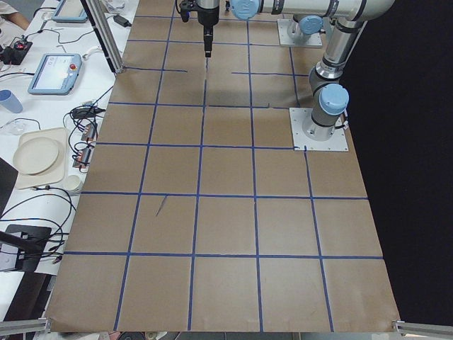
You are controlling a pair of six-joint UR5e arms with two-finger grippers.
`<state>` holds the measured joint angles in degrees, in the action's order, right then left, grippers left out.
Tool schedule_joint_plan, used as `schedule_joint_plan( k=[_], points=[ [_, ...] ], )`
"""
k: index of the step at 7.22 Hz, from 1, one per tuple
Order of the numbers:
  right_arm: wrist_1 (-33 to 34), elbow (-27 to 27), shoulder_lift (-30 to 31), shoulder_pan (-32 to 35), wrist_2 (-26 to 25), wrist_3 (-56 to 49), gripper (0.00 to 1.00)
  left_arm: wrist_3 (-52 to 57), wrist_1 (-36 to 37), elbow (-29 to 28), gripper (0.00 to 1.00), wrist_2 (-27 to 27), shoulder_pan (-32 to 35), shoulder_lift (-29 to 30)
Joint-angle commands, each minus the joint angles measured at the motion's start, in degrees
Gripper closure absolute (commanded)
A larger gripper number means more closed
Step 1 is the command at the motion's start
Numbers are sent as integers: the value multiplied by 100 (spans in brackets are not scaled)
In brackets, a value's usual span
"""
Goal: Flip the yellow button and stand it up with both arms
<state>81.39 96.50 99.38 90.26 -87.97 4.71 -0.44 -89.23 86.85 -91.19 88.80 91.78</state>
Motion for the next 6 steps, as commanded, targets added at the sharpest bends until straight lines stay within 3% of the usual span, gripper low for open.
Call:
schedule_joint_plan(
  k=[1,6],
  points=[
    [53,71,64,-105,-53,13,0,0,2,7,0,5,14,6],
    [26,80,82,-176,-44,13,0,0,2,7,0,5,14,6]
  ],
)
